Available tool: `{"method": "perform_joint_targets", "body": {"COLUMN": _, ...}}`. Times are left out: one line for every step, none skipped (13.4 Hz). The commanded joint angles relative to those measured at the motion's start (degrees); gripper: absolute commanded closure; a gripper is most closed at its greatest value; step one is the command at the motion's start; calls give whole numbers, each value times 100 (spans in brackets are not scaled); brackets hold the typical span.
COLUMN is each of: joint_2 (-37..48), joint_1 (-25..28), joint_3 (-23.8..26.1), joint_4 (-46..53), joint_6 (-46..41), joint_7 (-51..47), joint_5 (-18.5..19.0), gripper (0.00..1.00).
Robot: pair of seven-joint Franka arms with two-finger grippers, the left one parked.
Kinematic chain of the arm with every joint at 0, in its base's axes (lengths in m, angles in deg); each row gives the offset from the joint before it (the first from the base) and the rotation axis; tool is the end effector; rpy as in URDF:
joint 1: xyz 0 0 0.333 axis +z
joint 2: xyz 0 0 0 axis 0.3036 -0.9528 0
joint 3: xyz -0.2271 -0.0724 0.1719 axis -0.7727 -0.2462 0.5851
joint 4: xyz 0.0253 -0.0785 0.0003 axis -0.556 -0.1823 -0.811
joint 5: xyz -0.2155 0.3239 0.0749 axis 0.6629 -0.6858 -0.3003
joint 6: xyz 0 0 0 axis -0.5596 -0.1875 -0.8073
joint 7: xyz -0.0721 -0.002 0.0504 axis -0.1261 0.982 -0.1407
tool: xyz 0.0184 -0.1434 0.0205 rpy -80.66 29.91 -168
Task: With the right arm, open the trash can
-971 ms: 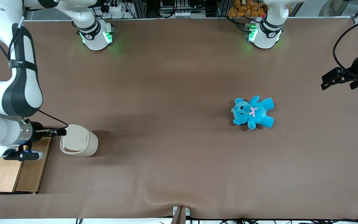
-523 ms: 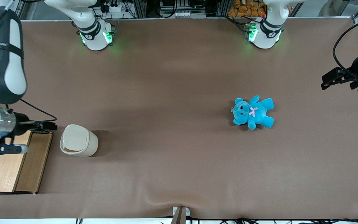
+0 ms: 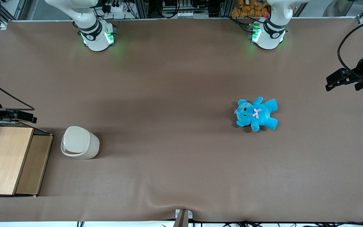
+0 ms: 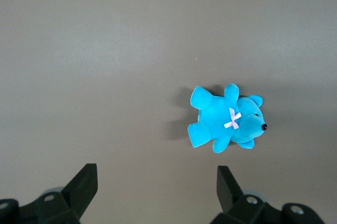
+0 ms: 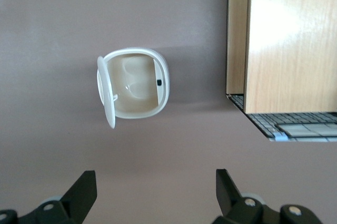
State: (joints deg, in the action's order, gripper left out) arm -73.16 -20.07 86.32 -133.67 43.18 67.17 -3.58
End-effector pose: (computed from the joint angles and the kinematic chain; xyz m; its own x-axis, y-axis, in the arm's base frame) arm 0.6352 -0.0491 0.4856 0.9917 -0.0694 -0.1086 -0.0755 -0.9957 -0.0534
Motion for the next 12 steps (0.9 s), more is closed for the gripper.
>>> {"method": "perform_joint_targets", "body": {"joint_2": 744, "joint_1": -68, "joint_3": 32, "joint_4": -705, "joint_6": 51, "joint_7": 65, "joint_5": -83, "gripper": 0}}
{"method": "perform_joint_targets", "body": {"joint_2": 885, "joint_1": -68, "joint_3": 32, "joint_4": -784, "joint_6": 51, "joint_7": 73, "joint_5": -83, "gripper": 0}}
{"method": "perform_joint_targets", "body": {"joint_2": 1051, "joint_1": -59, "joint_3": 32, "joint_4": -881, "joint_6": 34, "joint_7": 74, "joint_5": -74, "gripper": 0}}
{"method": "perform_joint_targets", "body": {"joint_2": 1244, "joint_1": -42, "joint_3": 41, "joint_4": -1030, "joint_6": 25, "joint_7": 74, "joint_5": -65, "gripper": 0}}
{"method": "perform_joint_targets", "body": {"joint_2": 1386, "joint_1": -33, "joint_3": 41, "joint_4": -1144, "joint_6": 25, "joint_7": 82, "joint_5": -57, "gripper": 0}}
{"method": "perform_joint_targets", "body": {"joint_2": 1535, "joint_1": -16, "joint_3": 50, "joint_4": -1259, "joint_6": 25, "joint_7": 82, "joint_5": -39, "gripper": 0}}
{"method": "perform_joint_targets", "body": {"joint_2": 1745, "joint_1": -7, "joint_3": 59, "joint_4": -1425, "joint_6": 25, "joint_7": 82, "joint_5": -4, "gripper": 0}}
{"method": "perform_joint_targets", "body": {"joint_2": 1921, "joint_1": 11, "joint_3": 68, "joint_4": -1557, "joint_6": 42, "joint_7": 82, "joint_5": 66, "gripper": 0}}
{"method": "perform_joint_targets", "body": {"joint_2": 1993, "joint_1": 20, "joint_3": 68, "joint_4": -1567, "joint_6": 7, "joint_7": 82, "joint_5": 162, "gripper": 0}}
{"method": "perform_joint_targets", "body": {"joint_2": 2089, "joint_1": 20, "joint_3": 76, "joint_4": -1576, "joint_6": -28, "joint_7": 82, "joint_5": 233, "gripper": 0}}
{"method": "perform_joint_targets", "body": {"joint_2": 2116, "joint_1": 20, "joint_3": 76, "joint_4": -1576, "joint_6": -72, "joint_7": 82, "joint_5": 277, "gripper": 0}}
{"method": "perform_joint_targets", "body": {"joint_2": 2125, "joint_1": 20, "joint_3": 85, "joint_4": -1567, "joint_6": -72, "joint_7": 82, "joint_5": 347, "gripper": 0}}
